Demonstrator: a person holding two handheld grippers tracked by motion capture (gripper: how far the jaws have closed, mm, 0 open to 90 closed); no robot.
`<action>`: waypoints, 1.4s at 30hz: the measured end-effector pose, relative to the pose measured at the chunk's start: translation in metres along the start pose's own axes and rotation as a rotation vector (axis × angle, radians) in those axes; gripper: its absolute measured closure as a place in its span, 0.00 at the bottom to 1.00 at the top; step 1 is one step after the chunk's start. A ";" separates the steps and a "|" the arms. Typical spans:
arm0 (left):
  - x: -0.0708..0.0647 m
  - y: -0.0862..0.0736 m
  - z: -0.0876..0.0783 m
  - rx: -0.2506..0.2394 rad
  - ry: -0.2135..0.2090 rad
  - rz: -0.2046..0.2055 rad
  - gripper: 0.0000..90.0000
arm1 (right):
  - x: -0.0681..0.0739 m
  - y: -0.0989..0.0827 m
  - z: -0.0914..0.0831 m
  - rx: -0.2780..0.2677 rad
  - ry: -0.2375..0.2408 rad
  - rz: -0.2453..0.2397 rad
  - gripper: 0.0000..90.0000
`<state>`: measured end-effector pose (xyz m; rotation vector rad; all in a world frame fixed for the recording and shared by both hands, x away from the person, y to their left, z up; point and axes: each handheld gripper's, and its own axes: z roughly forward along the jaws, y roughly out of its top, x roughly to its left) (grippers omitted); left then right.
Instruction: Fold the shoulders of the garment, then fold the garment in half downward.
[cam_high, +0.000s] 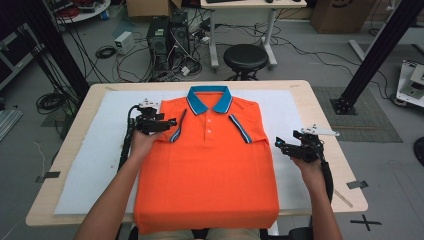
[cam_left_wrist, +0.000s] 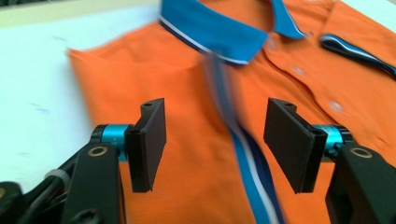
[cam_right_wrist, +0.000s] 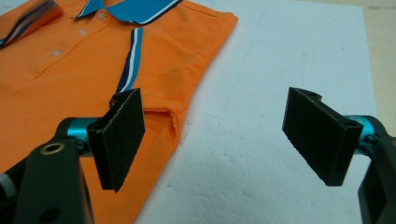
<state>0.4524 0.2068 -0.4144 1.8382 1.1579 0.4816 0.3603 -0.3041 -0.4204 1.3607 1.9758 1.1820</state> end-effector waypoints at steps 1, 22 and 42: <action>0.006 0.001 -0.005 -0.028 0.000 -0.017 0.42 | 0.000 0.000 0.000 -0.001 0.000 0.000 0.24; 0.032 -0.026 -0.022 -0.172 -0.122 -0.045 0.28 | 0.001 0.006 0.009 0.046 0.025 -0.041 0.22; 0.029 -0.013 -0.034 -0.206 -0.139 -0.029 0.26 | 0.000 0.020 0.019 0.071 0.051 -0.062 0.22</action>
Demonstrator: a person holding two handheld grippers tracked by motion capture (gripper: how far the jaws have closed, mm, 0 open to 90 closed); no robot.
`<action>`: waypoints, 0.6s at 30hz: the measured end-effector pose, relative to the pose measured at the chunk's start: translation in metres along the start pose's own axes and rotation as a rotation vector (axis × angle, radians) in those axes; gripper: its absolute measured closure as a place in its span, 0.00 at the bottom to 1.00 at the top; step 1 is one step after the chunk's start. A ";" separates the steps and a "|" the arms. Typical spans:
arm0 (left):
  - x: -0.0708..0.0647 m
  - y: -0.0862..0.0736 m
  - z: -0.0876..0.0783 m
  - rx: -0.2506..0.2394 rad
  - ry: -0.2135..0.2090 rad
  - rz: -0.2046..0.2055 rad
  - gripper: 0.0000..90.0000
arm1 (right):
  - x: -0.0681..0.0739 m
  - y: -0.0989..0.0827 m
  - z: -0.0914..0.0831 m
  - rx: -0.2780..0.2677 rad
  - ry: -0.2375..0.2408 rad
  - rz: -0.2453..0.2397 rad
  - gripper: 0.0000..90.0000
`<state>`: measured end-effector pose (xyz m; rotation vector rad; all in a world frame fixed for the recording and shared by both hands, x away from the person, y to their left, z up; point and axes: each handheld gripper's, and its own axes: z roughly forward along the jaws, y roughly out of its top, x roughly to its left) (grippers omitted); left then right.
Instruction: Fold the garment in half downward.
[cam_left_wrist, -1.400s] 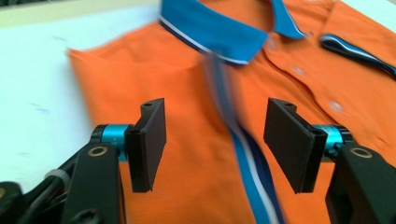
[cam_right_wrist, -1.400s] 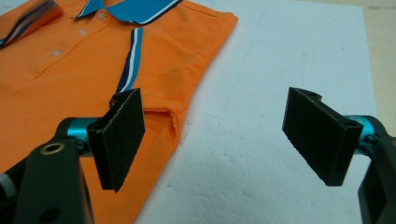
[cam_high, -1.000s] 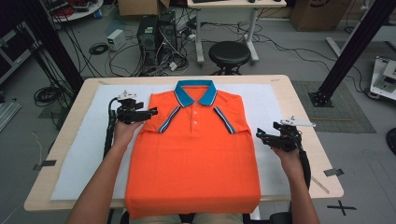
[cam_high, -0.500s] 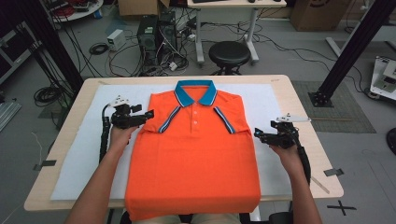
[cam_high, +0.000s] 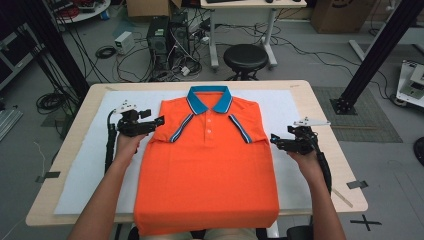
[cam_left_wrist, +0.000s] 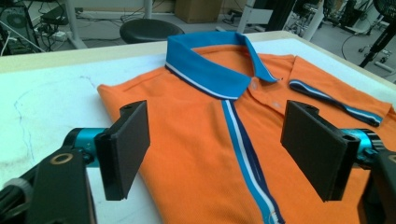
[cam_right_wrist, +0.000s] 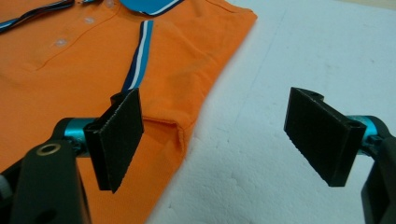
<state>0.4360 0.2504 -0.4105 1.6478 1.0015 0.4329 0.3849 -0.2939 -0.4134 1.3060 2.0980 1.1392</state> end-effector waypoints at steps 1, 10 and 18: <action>0.000 0.001 0.000 -0.014 0.007 -0.003 0.26 | 0.000 0.001 0.002 0.011 0.011 -0.006 0.22; 0.016 0.017 -0.001 -0.017 0.023 -0.018 0.26 | -0.003 0.019 0.017 0.036 0.031 -0.002 0.22; 0.028 0.017 0.017 0.108 0.111 -0.034 0.29 | -0.002 0.031 0.028 0.043 0.003 0.001 0.23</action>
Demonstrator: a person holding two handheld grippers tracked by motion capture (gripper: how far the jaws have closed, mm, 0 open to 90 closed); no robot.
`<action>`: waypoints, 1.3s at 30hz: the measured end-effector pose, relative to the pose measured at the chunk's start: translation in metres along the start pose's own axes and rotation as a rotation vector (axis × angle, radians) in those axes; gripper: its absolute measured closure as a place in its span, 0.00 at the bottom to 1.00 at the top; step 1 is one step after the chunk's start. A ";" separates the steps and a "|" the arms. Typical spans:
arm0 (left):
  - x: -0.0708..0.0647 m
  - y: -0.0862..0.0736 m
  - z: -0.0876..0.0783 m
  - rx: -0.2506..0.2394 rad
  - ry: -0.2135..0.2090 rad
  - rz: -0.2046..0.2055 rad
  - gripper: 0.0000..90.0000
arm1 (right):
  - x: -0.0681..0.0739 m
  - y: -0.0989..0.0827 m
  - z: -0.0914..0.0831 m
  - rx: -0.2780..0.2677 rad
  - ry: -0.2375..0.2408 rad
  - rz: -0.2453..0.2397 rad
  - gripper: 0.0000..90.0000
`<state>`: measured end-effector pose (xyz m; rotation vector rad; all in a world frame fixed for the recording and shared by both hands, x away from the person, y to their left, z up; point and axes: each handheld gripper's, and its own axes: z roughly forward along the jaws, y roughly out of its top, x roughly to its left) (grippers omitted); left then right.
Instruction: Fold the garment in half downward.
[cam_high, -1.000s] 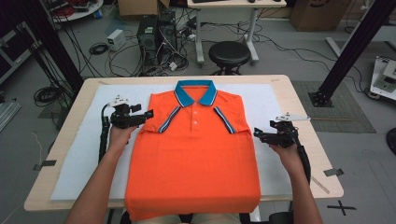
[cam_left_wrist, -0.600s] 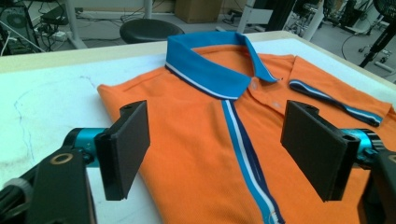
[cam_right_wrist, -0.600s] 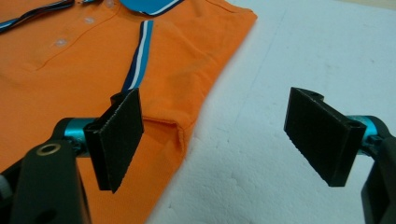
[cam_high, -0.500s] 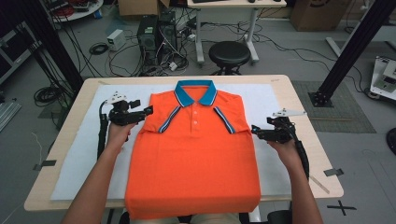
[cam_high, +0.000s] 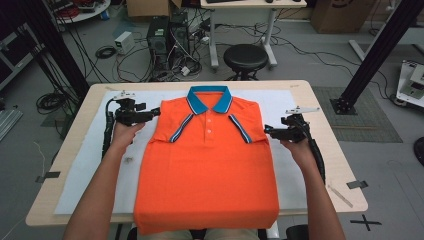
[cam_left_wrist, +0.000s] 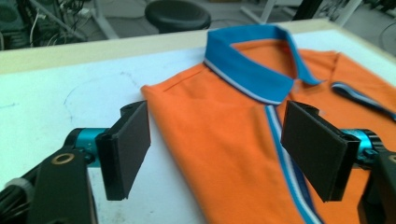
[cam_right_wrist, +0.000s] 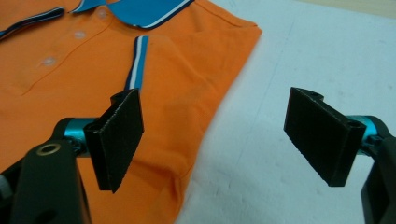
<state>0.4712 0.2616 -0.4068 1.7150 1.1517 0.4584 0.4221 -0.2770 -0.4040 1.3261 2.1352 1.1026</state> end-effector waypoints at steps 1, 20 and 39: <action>0.001 -0.002 0.004 0.010 0.009 -0.010 0.30 | 0.000 0.002 0.002 -0.003 -0.009 -0.001 0.22; 0.009 -0.018 0.058 0.176 0.118 -0.040 0.53 | -0.010 0.023 0.049 0.065 -0.102 0.073 0.27; 0.009 -0.018 0.054 0.164 0.067 -0.062 0.97 | -0.010 0.028 0.106 0.104 -0.145 0.188 0.68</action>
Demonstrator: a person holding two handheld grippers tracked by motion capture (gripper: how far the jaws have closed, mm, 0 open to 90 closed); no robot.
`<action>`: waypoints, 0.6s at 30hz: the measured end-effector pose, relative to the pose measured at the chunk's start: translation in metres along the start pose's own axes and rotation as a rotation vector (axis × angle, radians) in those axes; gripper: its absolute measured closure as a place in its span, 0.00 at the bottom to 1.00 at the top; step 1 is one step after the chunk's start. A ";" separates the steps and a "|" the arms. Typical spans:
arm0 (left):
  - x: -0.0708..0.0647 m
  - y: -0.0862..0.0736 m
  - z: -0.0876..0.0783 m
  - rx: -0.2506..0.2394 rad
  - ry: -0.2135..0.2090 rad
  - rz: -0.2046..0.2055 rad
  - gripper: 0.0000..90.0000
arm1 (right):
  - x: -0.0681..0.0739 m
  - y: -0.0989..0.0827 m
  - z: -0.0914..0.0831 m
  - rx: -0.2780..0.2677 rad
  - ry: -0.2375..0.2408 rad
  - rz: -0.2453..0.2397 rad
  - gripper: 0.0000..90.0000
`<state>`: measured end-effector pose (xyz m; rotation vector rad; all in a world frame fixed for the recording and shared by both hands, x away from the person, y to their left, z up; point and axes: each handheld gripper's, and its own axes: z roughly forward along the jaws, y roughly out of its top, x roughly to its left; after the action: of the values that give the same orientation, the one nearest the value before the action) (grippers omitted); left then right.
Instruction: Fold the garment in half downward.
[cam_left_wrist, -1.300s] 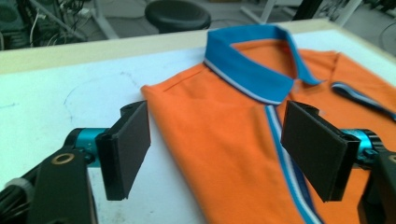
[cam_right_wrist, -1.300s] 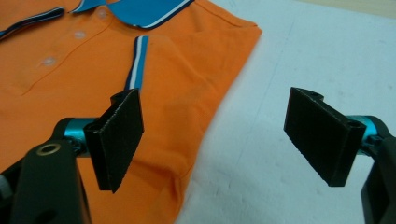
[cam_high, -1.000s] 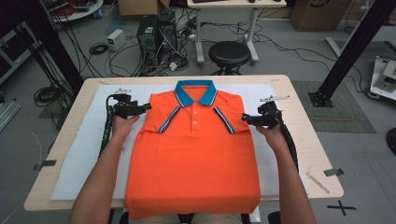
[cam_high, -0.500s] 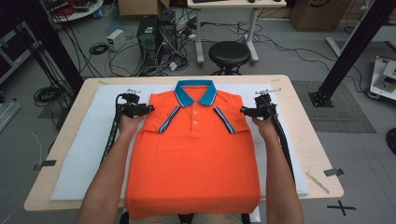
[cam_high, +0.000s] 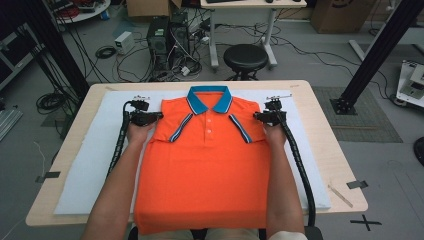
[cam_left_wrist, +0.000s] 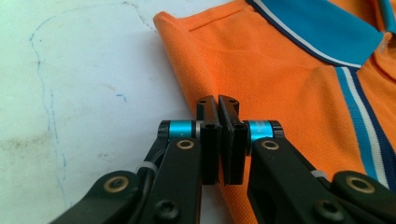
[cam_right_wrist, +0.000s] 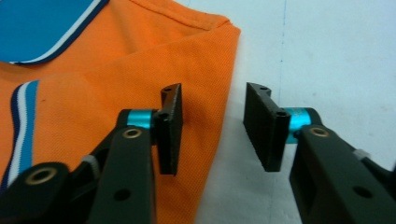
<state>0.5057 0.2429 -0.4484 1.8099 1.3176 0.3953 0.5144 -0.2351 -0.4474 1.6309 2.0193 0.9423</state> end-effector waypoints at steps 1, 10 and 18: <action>0.000 0.000 0.000 0.000 0.000 0.000 0.97 | 0.000 0.000 0.000 0.000 -0.012 -0.004 0.73; 0.004 0.001 -0.021 -0.118 -0.077 -0.053 0.98 | 0.010 0.001 -0.011 -0.027 -0.018 -0.068 0.99; 0.000 -0.004 -0.043 -0.188 -0.128 -0.025 0.98 | 0.008 -0.001 -0.046 -0.116 0.041 -0.123 0.99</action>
<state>0.4741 0.2621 -0.4257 1.6337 1.1741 0.3706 0.4818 -0.2391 -0.4147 1.4206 2.0266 1.0345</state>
